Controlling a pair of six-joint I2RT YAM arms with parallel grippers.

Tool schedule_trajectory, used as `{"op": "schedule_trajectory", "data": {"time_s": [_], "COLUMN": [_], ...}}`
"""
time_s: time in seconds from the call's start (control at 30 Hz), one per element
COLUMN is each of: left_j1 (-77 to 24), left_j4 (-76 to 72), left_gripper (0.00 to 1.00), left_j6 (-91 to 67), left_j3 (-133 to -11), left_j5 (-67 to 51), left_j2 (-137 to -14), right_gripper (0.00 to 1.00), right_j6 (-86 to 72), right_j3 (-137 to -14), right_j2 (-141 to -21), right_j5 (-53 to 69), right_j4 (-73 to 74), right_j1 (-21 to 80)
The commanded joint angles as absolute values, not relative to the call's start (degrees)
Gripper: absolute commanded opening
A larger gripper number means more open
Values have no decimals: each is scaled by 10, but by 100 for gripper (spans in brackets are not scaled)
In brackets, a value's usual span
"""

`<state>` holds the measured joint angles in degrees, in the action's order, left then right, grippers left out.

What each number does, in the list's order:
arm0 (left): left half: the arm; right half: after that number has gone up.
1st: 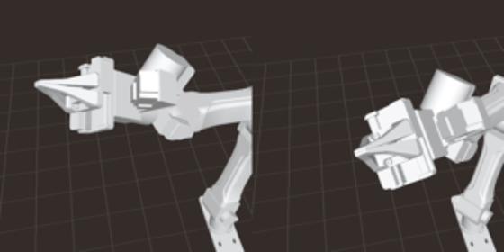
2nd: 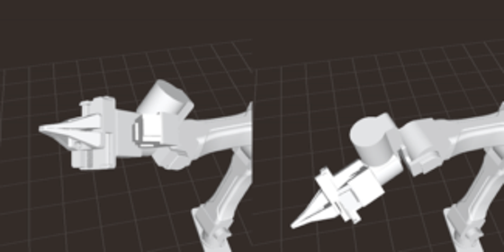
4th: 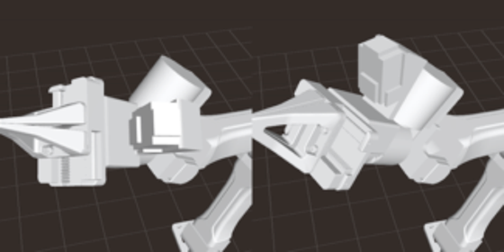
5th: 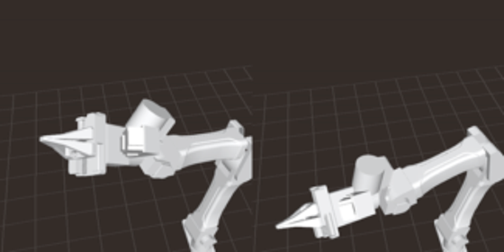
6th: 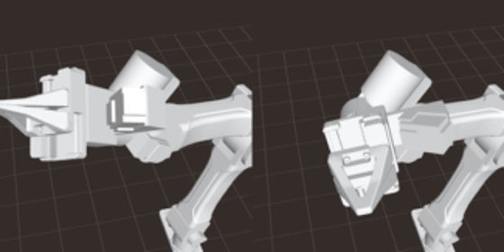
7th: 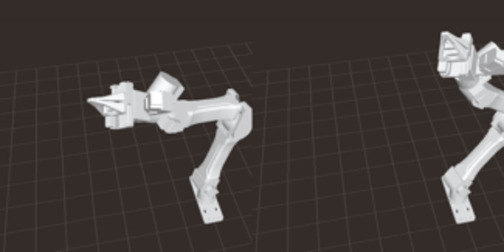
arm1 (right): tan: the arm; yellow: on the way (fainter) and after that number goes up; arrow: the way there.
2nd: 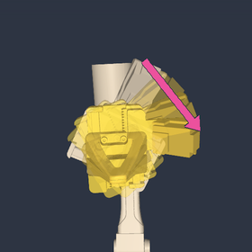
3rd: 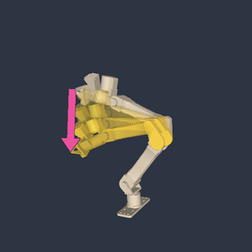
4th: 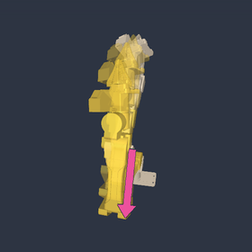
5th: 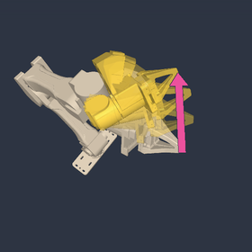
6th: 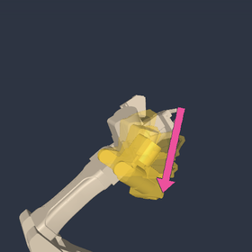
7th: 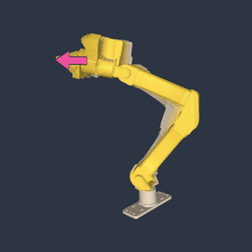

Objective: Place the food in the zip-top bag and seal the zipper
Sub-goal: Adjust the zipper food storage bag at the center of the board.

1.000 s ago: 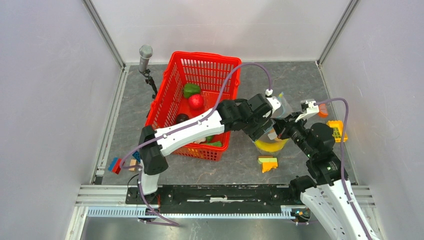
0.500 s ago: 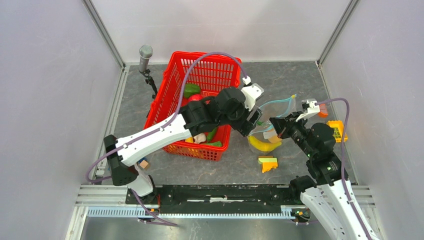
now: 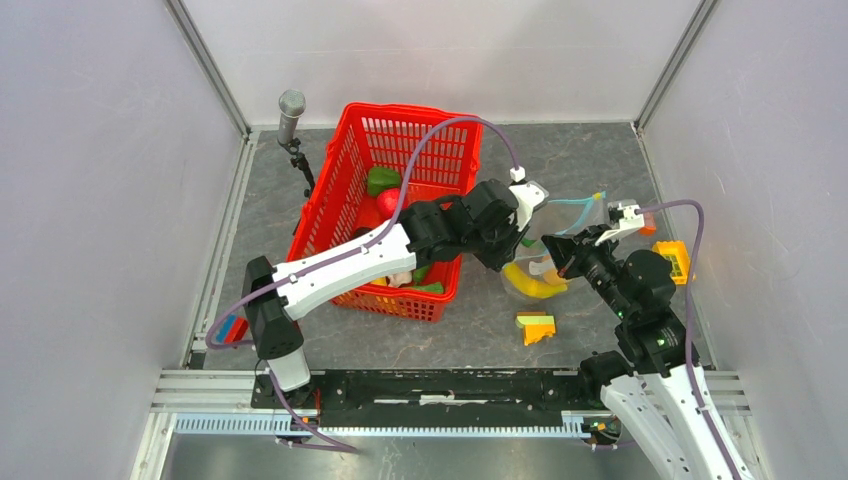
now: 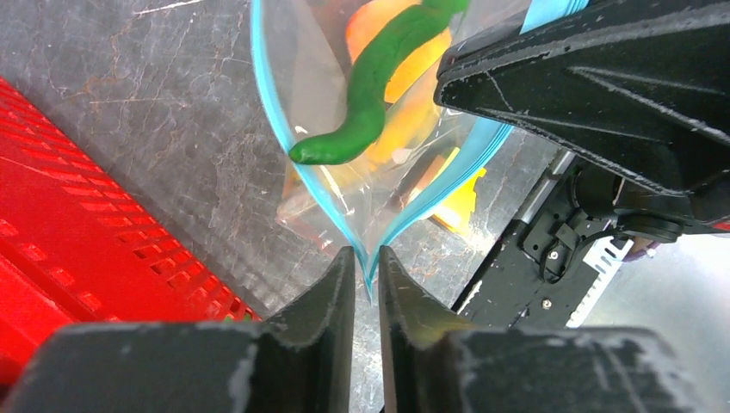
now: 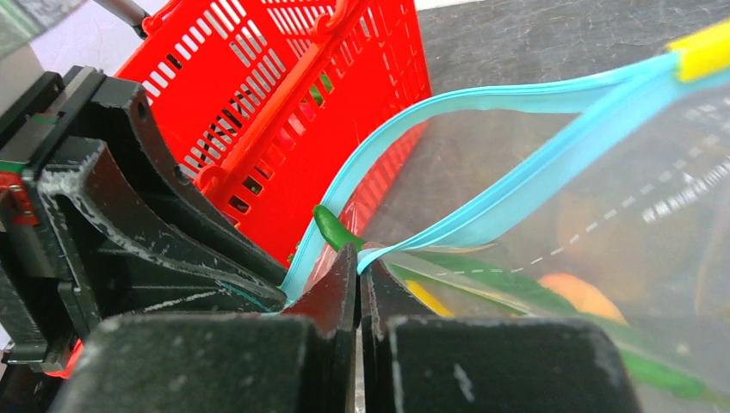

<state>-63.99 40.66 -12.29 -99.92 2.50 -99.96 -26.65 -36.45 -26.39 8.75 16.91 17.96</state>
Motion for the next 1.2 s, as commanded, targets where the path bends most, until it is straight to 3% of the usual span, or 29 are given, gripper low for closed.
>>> {"op": "schedule_trajectory", "data": {"time_s": [0.0,0.1,0.2,0.23,0.27,0.3,0.4,0.5,0.83,0.97,1.03,1.17], "left_j1": [-639,-639,-636,-637,-636,-637,-637,-637,-636,-636,-636,-635], "left_j4": [402,408,415,415,414,413,415,428,434,435,438,468], "left_gripper": [14,4,6,9,21,39,48,49,34,18,4,2], "left_j6": [-123,-113,-110,-111,-112,-114,-117,-120,-119,-119,-115,-85], "left_j3": [-1034,-1045,-1056,-1056,-1056,-1056,-1051,-1050,-1046,-1054,-1063,-1106], "left_j5": [34,53,64,66,66,68,64,56,3,5,14,46], "left_j2": [-985,-985,-989,-989,-990,-990,-995,-1003,-1029,-1035,-1032,-1023], "right_gripper": [0,0,0,0,0,0,0,0,0,0,0,0], "right_j6": [-247,-238,-231,-229,-228,-227,-228,-229,-235,-227,-221,-164], "right_j3": [-392,-390,-391,-391,-391,-392,-392,-392,-388,-390,-393,-413], "right_j2": [-260,-258,-253,-252,-251,-251,-252,-254,-254,-253,-255,-279], "right_j5": [80,92,94,96,99,101,102,102,106,106,91,95], "right_j4": [160,160,168,168,168,169,167,163,155,161,175,234], "right_j1": [182,182,182,182,182,182,182,182,181,182,182,182]}}
